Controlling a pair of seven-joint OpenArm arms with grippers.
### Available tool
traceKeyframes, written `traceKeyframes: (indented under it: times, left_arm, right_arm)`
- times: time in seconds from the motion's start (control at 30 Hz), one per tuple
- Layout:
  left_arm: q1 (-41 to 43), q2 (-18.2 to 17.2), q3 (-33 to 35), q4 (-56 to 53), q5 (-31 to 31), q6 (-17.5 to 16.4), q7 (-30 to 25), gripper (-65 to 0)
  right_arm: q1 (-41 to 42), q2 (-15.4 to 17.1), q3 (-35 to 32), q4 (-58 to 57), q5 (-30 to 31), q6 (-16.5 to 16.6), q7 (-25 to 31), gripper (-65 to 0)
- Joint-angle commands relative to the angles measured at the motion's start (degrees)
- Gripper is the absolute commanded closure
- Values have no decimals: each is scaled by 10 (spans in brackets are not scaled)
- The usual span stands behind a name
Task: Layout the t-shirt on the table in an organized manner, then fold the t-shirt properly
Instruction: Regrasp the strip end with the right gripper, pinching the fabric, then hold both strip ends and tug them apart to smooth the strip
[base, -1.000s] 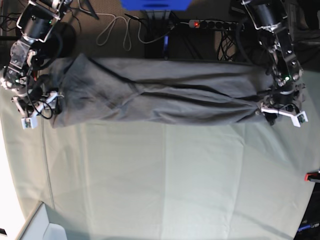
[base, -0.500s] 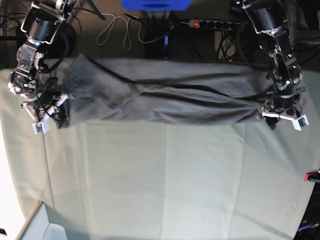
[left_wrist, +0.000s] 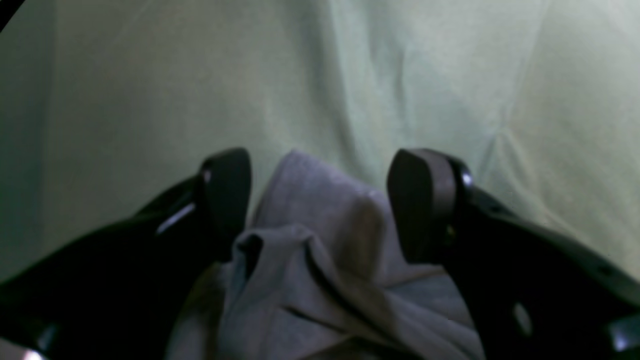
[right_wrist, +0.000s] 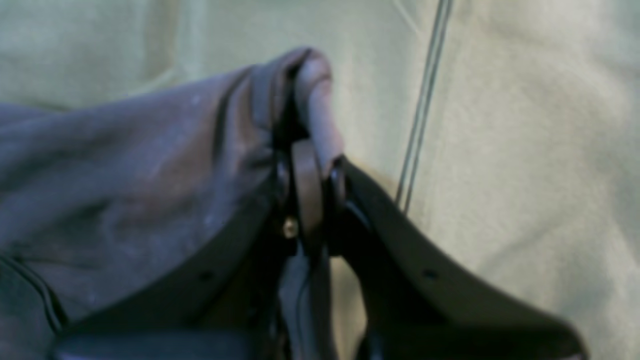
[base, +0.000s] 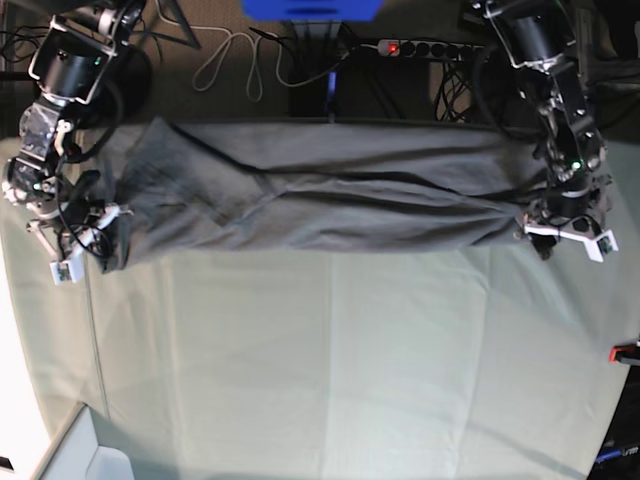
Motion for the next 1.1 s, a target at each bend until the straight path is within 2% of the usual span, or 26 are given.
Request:
traceKeyframes:
  times: [0.0, 0.43, 0.5, 0.73, 1.07]
  left_arm:
    - [-6, -6, -1, 11, -1, 2, -13, -434]
    - [95, 18, -1, 69, -1, 1, -16, -433]
    - [95, 25, -1, 71, -11, 0, -16, -433]
    - [93, 16, -1, 56, -65, 1, -13, -432]
    - [101, 15, -20, 158, -85, 1, -12, -431]
  right_arm:
    - [9, 10, 2, 8, 7, 4, 14, 0]
    - [5, 6, -1, 8, 7, 4, 15, 0]
    - [5, 5, -1, 8, 7, 4, 15, 0]
    - [5, -5, -2, 8, 7, 4, 15, 0]
    - [5, -6, -2, 8, 7, 4, 15, 0]
